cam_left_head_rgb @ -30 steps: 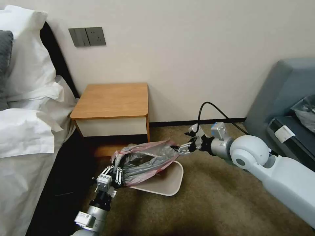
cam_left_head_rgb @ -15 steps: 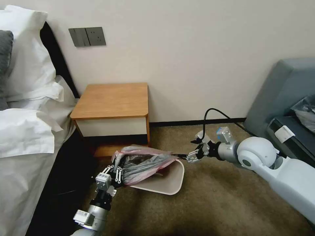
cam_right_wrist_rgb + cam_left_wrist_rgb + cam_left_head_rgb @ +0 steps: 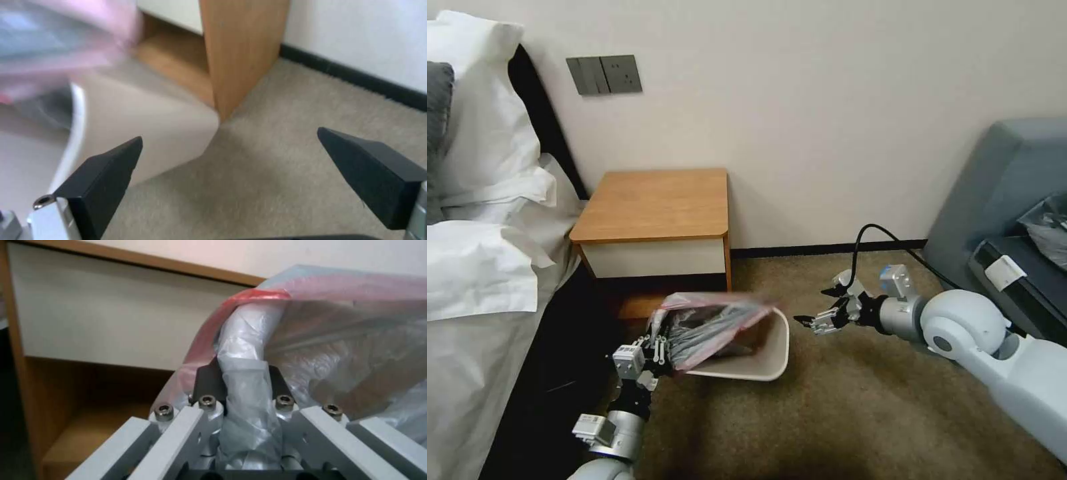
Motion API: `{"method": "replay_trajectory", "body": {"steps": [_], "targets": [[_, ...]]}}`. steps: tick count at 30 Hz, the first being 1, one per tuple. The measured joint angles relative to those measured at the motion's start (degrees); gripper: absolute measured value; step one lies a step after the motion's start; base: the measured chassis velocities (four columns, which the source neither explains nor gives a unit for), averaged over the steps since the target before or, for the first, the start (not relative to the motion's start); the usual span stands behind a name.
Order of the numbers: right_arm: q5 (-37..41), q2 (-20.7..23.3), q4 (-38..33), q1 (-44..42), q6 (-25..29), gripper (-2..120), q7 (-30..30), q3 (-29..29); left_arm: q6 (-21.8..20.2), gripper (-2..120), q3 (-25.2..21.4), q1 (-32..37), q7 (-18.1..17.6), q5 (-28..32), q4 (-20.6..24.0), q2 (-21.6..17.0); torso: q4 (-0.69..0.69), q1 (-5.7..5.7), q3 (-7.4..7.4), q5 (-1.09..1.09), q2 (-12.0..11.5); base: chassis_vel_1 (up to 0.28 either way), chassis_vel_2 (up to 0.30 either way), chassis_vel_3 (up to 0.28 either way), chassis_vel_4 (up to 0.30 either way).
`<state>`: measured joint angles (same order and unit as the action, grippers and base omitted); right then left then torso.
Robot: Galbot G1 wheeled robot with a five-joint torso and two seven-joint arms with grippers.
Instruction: Pick up the garbage bag from the table and place it over the trash can.
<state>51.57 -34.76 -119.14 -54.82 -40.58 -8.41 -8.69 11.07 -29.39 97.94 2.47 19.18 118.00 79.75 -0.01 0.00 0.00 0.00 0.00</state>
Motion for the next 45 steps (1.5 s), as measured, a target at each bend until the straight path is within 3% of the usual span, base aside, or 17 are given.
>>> {"method": "replay_trajectory", "body": {"steps": [6,8,9,12,13,16,17,21,29,40,45], "targets": [[7.3,-0.1,-5.5,-3.0,0.2,100,8.2,-6.2,-1.2,8,0.2,-0.3,-2.4,0.0,0.1,0.0,0.0,0.0,0.0,0.0,0.0,0.0,0.0,0.0,0.0],[21.1,-0.7,-11.4,-3.2,1.1,100,18.8,-8.5,-1.8,8,0.2,-0.3,-3.7,-0.2,0.6,0.0,0.0,0.0,0.0,0.0,0.0,0.0,0.0,0.0,0.0],[21.1,-0.7,-11.4,-3.2,1.1,100,18.8,-8.5,-1.8,8,0.2,-0.3,-3.7,-0.2,0.6,0.0,0.0,0.0,0.0,0.0,0.0,0.0,0.0,0.0,0.0],[42.5,-2.7,-19.1,-2.5,5.1,100,36.4,-8.0,-2.2,8,0.4,0.0,-5.1,-0.5,1.4,0.0,0.02,0.0,0.0,-0.02,0.0,0.0,0.0,0.0,0.0],[42.5,-2.7,-19.1,-2.5,5.1,100,36.4,-8.0,-2.2,8,0.4,0.0,-5.1,-0.5,1.4,0.0,0.02,0.0,0.0,-0.02,0.0,0.0,0.0,0.0,0.0],[58.8,-7.0,-22.5,-2.2,8.7,100,46.1,-4.2,-2.7,8,0.7,0.1,-5.9,-0.8,2.5,0.0,0.01,0.0,0.0,-0.01,0.0,0.0,0.0,0.0,0.0],[58.8,-7.0,-22.5,-2.2,8.7,100,46.1,-4.2,-2.7,8,0.7,0.1,-5.9,-0.8,2.5,0.0,0.01,0.0,0.0,-0.01,0.0,0.0,0.0,0.0,0.0],[62.7,-13.7,-21.7,-1.3,14.4,100,52.7,4.7,-3.6,8,1.1,0.2,-6.4,-1.0,4.4,-0.1,0.01,0.0,0.0,-0.01,0.0,0.0,0.0,0.0,0.0],[62.5,-22.0,-16.8,0.6,20.5,100,60.8,12.4,-3.8,8,0.8,0.5,-6.4,-1.5,6.4,-0.1,0.02,0.0,0.0,-0.01,0.0,0.0,0.0,0.0,0.0],[53.7,-25.5,-9.8,1.4,18.9,99,55.9,17.2,-4.2,8,0.9,0.4,-6.4,-1.4,7.0,0.1,0.01,0.0,0.0,0.0,0.0,0.0,0.0,0.0,0.0],[49.2,-26.5,-7.4,1.9,18.0,83,51.3,18.7,-4.6,8,0.9,0.4,-6.4,-0.8,7.3,0.0,0.0,0.0,0.0,0.0,0.0,0.0,0.0,0.0,0.0]]}}
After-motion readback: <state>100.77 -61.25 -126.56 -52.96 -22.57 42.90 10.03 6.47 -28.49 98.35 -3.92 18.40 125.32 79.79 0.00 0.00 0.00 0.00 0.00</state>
